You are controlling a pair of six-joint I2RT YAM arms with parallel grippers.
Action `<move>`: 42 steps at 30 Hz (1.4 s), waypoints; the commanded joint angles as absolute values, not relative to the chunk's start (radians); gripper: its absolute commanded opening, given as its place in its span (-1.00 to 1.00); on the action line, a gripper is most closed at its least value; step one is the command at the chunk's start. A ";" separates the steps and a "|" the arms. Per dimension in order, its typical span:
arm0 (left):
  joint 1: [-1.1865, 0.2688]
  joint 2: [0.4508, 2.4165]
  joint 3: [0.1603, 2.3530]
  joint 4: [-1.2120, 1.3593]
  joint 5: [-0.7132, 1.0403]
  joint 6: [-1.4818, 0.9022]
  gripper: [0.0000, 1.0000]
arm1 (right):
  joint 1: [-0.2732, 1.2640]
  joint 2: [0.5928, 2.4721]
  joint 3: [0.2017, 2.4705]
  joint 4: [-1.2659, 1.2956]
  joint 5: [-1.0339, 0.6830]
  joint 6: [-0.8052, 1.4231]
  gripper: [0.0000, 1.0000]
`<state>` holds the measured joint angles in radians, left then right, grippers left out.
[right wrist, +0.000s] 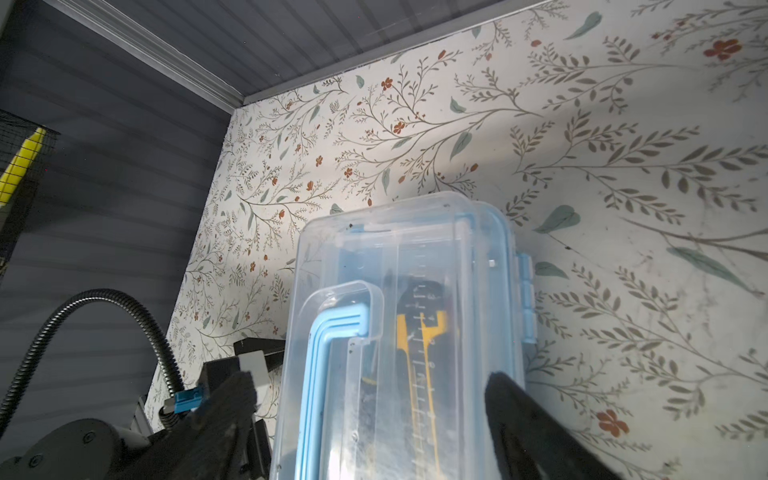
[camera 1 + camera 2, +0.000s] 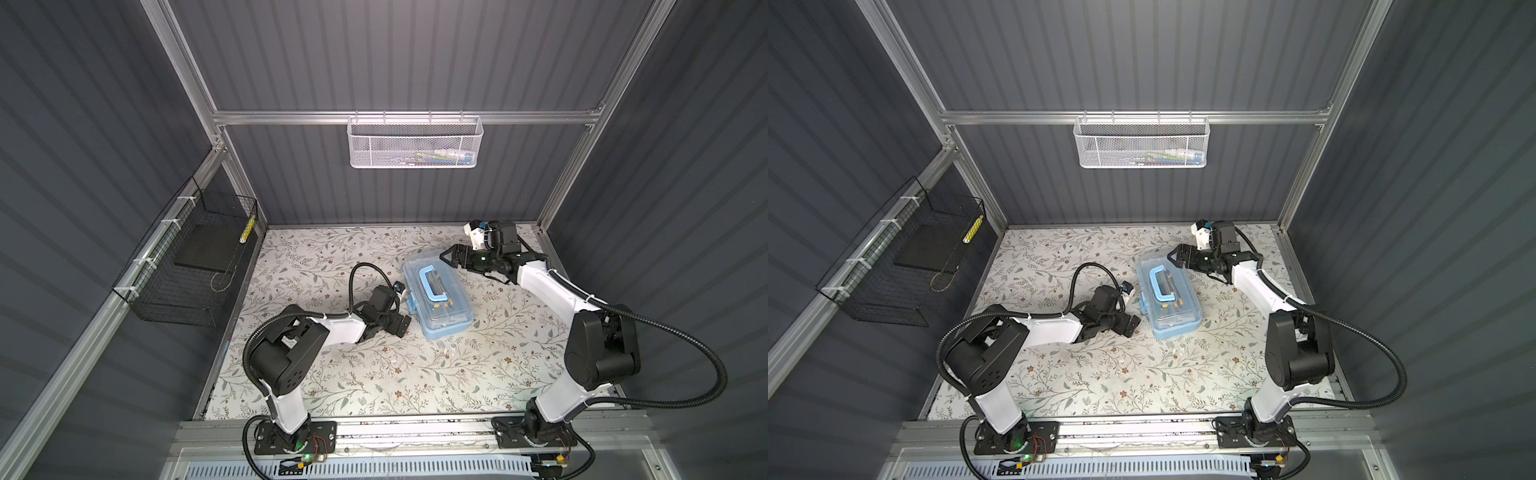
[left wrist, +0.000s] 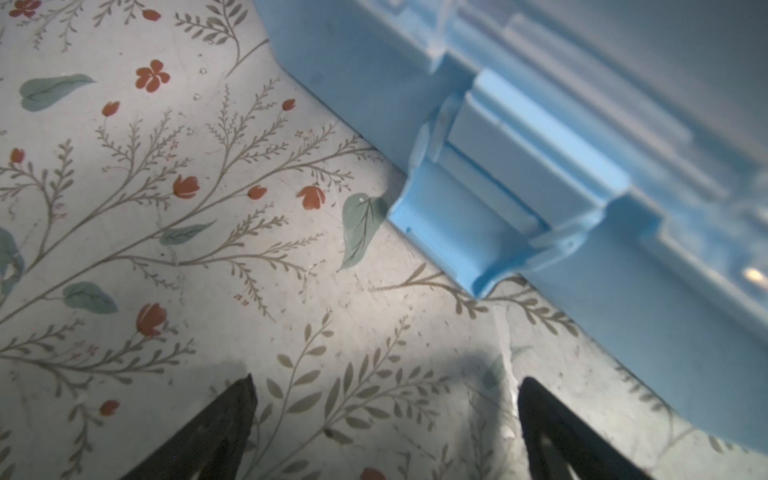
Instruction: Pack the tool kit
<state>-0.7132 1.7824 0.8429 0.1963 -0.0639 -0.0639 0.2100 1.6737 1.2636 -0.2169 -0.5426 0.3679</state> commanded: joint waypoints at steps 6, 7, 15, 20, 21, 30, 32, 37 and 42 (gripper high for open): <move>-0.718 1.835 0.888 0.278 -0.059 -0.093 0.99 | 0.206 1.723 1.246 -0.161 -0.608 0.392 0.77; -0.719 1.838 0.888 0.288 -0.056 -0.096 0.99 | 0.206 1.725 1.243 -0.156 -0.612 0.395 0.77; -0.719 1.879 0.884 0.361 -0.049 -0.142 0.99 | 0.206 1.761 1.236 -0.128 -0.646 0.418 0.76; -0.719 1.900 0.891 0.380 -0.037 -0.150 0.99 | 0.206 1.766 1.229 -0.120 -0.653 0.422 0.76; -0.719 1.908 0.891 0.385 -0.048 -0.152 0.99 | 0.206 1.766 1.225 -0.116 -0.656 0.423 0.76; -0.718 1.958 0.908 0.395 -0.180 -0.134 0.99 | 0.222 1.770 1.211 -0.151 -0.611 0.395 0.73; -0.718 1.957 0.911 0.394 -0.221 -0.130 0.99 | 0.227 1.770 1.207 -0.153 -0.609 0.394 0.73; -0.719 1.922 0.895 0.397 -0.323 -0.122 0.99 | 0.232 1.766 1.203 -0.160 -0.601 0.389 0.72; -0.719 1.877 0.882 0.375 -0.361 -0.106 0.99 | 0.237 1.769 1.205 -0.164 -0.600 0.385 0.71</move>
